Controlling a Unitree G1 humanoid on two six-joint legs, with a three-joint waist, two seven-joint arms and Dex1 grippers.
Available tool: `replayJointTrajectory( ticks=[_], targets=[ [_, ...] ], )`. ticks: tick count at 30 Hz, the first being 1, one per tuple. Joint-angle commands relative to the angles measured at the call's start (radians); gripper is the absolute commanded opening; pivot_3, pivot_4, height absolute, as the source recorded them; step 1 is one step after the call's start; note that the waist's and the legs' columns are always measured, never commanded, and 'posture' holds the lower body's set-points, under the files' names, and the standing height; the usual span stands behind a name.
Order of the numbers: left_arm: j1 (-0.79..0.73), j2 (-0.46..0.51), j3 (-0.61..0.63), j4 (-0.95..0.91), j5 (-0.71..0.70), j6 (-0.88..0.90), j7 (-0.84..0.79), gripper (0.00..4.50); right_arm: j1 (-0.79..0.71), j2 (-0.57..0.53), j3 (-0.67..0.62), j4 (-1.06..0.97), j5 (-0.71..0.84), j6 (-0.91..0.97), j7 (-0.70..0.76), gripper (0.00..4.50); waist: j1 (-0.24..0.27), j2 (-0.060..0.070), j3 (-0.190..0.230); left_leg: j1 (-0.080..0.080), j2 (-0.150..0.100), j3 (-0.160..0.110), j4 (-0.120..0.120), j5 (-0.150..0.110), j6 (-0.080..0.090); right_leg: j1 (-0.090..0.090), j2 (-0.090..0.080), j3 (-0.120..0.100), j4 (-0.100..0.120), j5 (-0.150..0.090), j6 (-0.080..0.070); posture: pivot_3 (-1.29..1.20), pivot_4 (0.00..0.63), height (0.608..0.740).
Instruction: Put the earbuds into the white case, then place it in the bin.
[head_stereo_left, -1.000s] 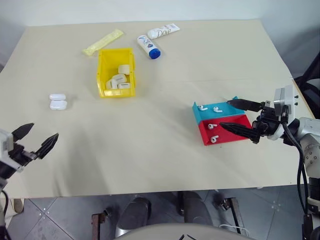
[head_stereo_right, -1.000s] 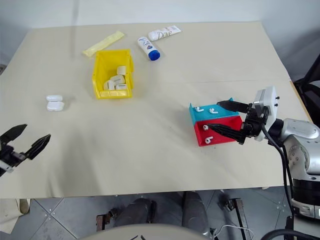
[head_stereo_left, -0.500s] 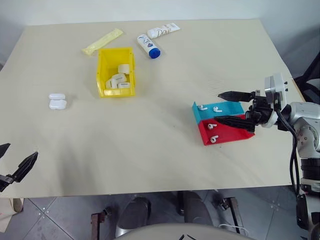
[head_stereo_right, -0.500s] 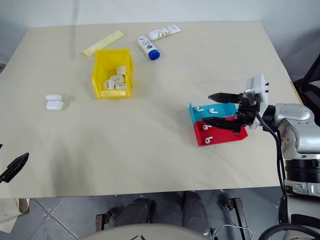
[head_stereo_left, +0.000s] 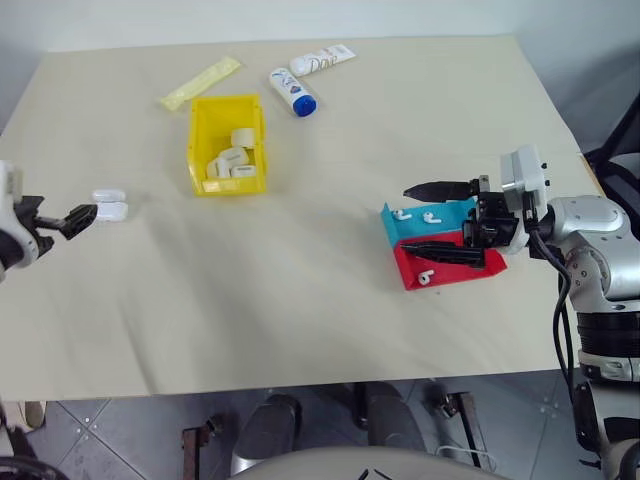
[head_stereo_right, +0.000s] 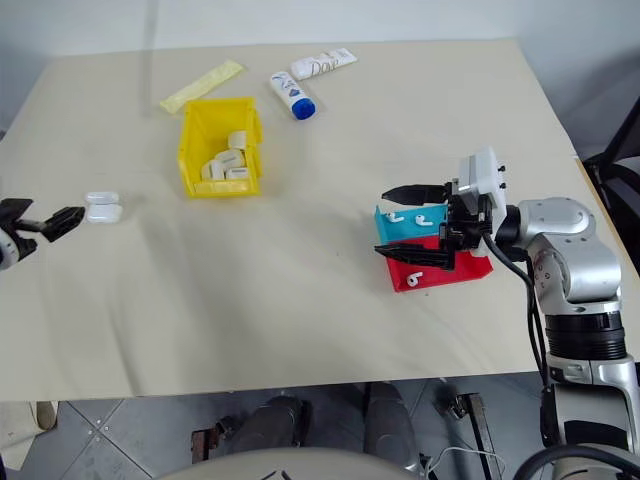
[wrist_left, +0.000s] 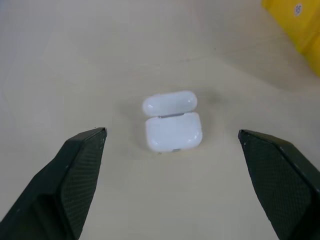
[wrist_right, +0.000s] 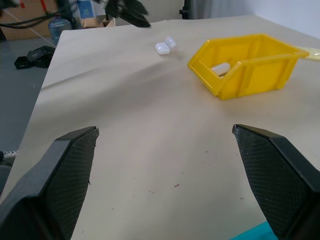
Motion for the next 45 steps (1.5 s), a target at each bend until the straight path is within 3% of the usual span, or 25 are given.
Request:
replayJointTrajectory(
  ticks=[1, 7, 15, 27, 40, 45],
  targets=[
    [-0.145, 0.018, -0.108, 0.128, 0.081, 0.056, -0.013, 4.48, 0.014, -0.012, -0.036, -0.056, 0.026, -0.012, -0.002, 4.50, -0.003, -0.001, -0.001, -0.001, 0.000, 0.001, 0.000, 0.000, 0.000, -0.001, 0.000, 0.001, 0.000, 0.000, 0.000, 0.00, 0.150, 0.740],
    [-0.404, -0.021, -0.297, 0.378, 0.219, 0.117, -0.019, 4.48, 0.050, -0.036, -0.063, -0.090, 0.041, 0.004, -0.004, 4.50, 0.001, -0.003, -0.001, -0.002, 0.000, 0.002, 0.002, 0.001, -0.001, -0.004, 0.000, 0.001, 0.003, 0.000, 0.000, 0.00, 0.150, 0.740],
    [-0.620, -0.111, -0.387, 0.683, 0.340, 0.070, -0.018, 4.48, 0.054, -0.055, -0.078, -0.095, 0.054, 0.008, -0.002, 4.50, 0.006, -0.006, -0.001, -0.004, -0.001, 0.003, 0.003, 0.002, 0.000, -0.006, 0.000, 0.001, 0.004, 0.000, 0.000, 0.00, 0.150, 0.740],
    [-0.715, -0.173, -0.366, 0.926, 0.396, -0.011, 0.016, 4.48, 0.059, -0.076, -0.076, -0.102, 0.058, 0.010, 0.003, 4.50, 0.007, -0.007, -0.001, -0.005, -0.002, 0.003, 0.006, 0.002, 0.000, -0.006, -0.001, 0.002, 0.007, 0.000, 0.001, 0.00, 0.150, 0.740],
    [-0.732, -0.198, -0.298, 1.012, 0.392, -0.058, 0.064, 4.48, 0.029, -0.083, -0.064, -0.092, 0.057, 0.025, 0.005, 4.50, 0.010, -0.007, -0.002, -0.004, -0.003, 0.003, 0.009, 0.002, 0.000, -0.006, -0.002, 0.002, 0.010, 0.000, 0.001, 0.00, 0.150, 0.740],
    [-0.740, -0.196, -0.269, 1.021, 0.386, -0.048, 0.070, 3.29, 0.028, -0.081, -0.064, -0.099, 0.058, 0.031, -0.003, 4.50, 0.008, -0.006, -0.002, -0.004, -0.003, 0.003, 0.010, 0.002, 0.000, -0.006, -0.002, 0.002, 0.011, 0.000, 0.001, 0.00, 0.150, 0.740]
  ],
)
